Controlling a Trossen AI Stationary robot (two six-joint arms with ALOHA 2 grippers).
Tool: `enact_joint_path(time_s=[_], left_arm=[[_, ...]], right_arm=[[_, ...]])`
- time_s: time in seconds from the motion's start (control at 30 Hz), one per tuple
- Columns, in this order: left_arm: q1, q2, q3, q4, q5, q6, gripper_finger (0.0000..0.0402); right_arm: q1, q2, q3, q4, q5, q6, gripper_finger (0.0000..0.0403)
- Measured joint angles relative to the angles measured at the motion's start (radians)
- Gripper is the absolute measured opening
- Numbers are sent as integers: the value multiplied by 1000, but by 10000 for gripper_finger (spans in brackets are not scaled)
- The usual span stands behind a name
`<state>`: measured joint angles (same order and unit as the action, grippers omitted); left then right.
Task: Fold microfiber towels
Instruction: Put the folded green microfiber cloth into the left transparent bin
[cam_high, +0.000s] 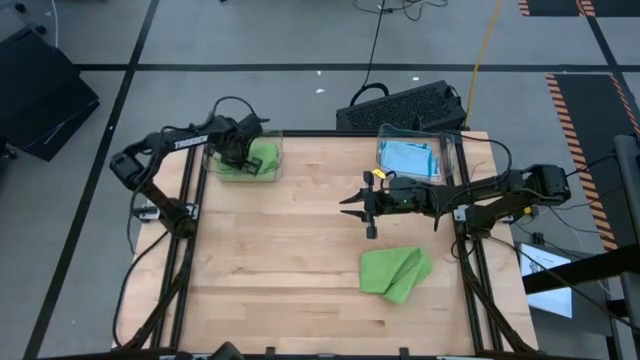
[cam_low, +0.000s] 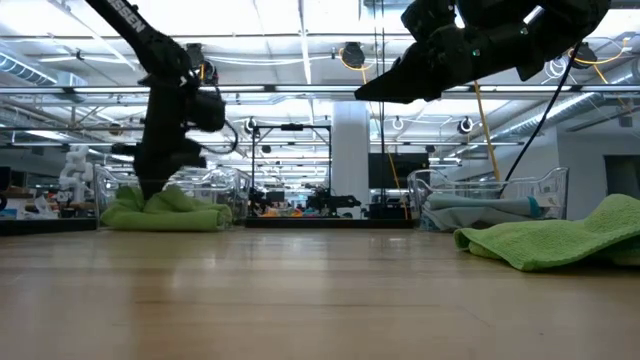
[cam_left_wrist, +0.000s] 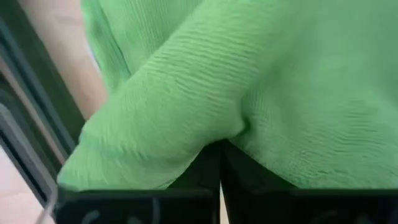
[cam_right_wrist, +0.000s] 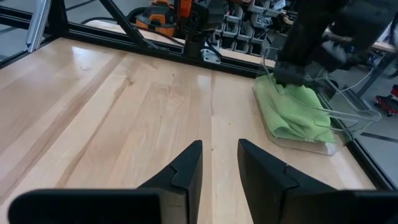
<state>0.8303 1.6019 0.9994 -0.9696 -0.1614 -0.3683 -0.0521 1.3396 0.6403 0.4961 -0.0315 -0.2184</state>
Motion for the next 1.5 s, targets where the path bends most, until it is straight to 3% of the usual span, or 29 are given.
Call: enact_joint_path(time_s=[0.23, 0.47, 0.7, 0.97, 1.07, 1.13, 1.27, 1.5], left_arm=[[0, -80, 54, 50, -36, -77, 17], [-8, -42, 15, 213, -1, -79, 7], [-9, -9, -7, 74, 15, -90, 3], [-29, -190, 79, -85, -49, -136, 4], [-39, -263, 93, -39, -129, -163, 5], [-44, -277, 91, 32, -128, -137, 7], [-47, -225, 87, 73, -77, -111, 4], [-33, -3, 85, 114, -91, -98, 8]], right_arm=[[0, 0, 0, 0, 1, 1, 92], [0, 0, 0, -1, 2, 23, 92], [2, 0, 0, -59, 2, 37, 92], [2, 0, 0, -58, 3, 26, 92], [2, 0, 0, -53, 3, 25, 92], [2, 0, 0, -50, 3, 25, 92], [1, 0, 0, -33, 3, 24, 92], [2, 0, 0, -42, 2, 80, 92]])
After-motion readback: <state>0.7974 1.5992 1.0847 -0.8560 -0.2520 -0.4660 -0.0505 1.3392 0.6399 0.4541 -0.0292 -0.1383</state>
